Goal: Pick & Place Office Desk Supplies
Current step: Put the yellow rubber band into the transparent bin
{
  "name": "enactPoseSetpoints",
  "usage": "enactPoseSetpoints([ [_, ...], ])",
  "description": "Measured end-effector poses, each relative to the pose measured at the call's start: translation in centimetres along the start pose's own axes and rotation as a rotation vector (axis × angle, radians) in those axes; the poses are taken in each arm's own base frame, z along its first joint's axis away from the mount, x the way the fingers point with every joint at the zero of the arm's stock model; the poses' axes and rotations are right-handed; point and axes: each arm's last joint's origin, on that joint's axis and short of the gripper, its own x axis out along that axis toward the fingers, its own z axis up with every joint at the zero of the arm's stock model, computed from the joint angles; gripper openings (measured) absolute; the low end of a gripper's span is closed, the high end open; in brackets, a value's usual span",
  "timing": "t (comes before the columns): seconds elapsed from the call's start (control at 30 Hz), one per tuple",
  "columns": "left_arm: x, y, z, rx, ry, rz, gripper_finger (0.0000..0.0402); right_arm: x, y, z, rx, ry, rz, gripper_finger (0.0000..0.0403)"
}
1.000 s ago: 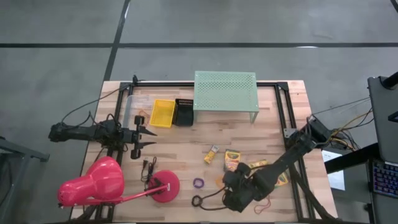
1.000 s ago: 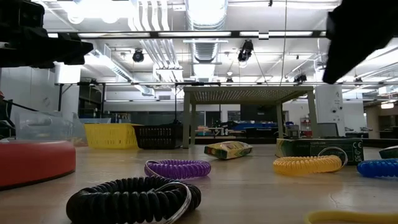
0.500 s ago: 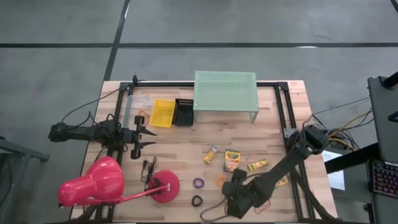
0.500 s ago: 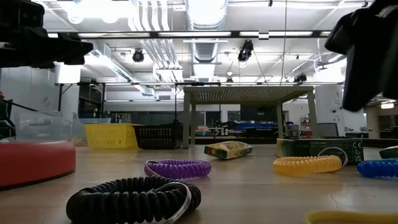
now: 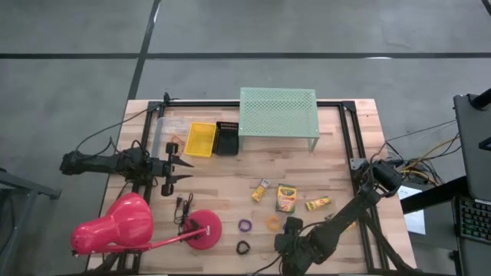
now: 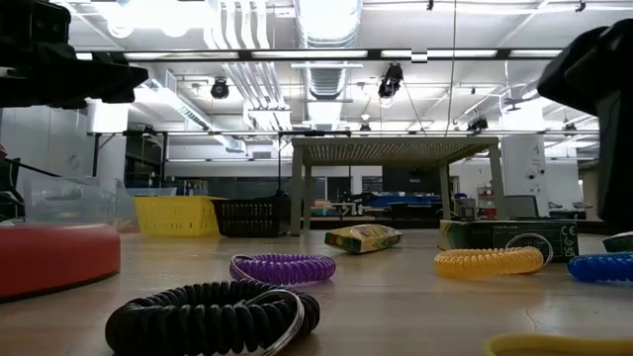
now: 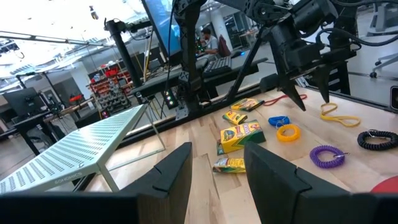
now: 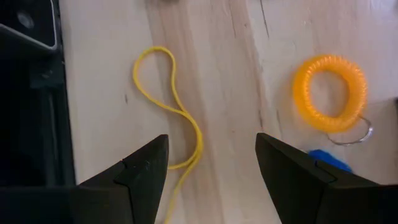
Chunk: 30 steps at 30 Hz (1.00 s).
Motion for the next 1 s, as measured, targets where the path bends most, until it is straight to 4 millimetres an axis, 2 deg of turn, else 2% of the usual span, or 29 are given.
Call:
enactPoseSetpoints([
  [0.33, 0.0, 0.0, 0.0, -0.001, 0.000, 0.000, 0.0149, 1.0, 1.1, -0.6, 0.046, -0.015, 0.056, 0.0232],
  [0.73, 0.0, 0.0, 0.0, -0.002, 0.000, 0.000, 0.0149, 3.0, 1.2, -1.7, -0.017, 0.042, 0.033, 0.0210],
  [0.87, 0.0, 0.0, 0.0, -0.002, 0.000, 0.000, 0.0149, 3.0, 1.2, -1.7, -0.024, 0.048, 0.032, 0.0193],
  [1.0, 0.0, 0.0, 0.0, -0.001, 0.000, 0.000, 0.0149, 2.9, 1.1, -1.7, 0.001, 0.054, 0.033, 0.0160],
])
